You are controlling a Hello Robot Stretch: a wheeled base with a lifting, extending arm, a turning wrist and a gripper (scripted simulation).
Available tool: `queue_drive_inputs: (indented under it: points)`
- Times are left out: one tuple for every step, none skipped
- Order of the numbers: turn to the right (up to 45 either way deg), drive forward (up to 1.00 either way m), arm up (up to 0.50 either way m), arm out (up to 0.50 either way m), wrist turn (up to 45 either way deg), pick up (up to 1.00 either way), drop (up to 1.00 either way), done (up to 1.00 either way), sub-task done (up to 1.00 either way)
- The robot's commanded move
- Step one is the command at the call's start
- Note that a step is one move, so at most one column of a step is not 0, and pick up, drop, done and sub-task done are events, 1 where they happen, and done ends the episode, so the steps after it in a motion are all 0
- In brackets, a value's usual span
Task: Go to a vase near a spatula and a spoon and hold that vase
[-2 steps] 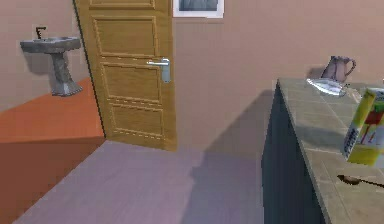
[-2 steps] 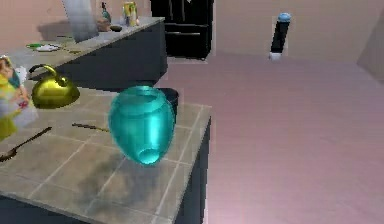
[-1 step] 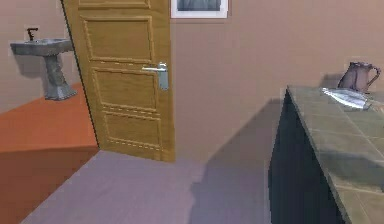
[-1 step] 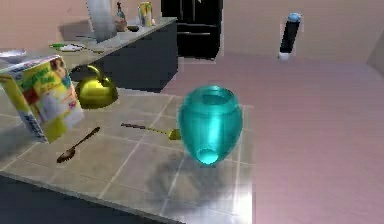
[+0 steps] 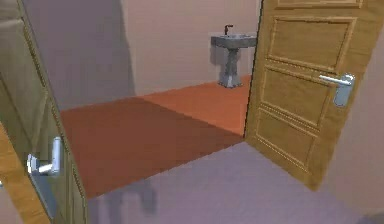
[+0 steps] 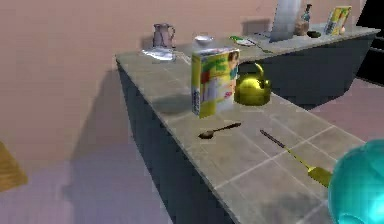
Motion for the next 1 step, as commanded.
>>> queue_drive_inputs:
  points:
    - [-45.0,0.00,0.00,0.00,0.0,0.00,0.00,0.00,0.00]
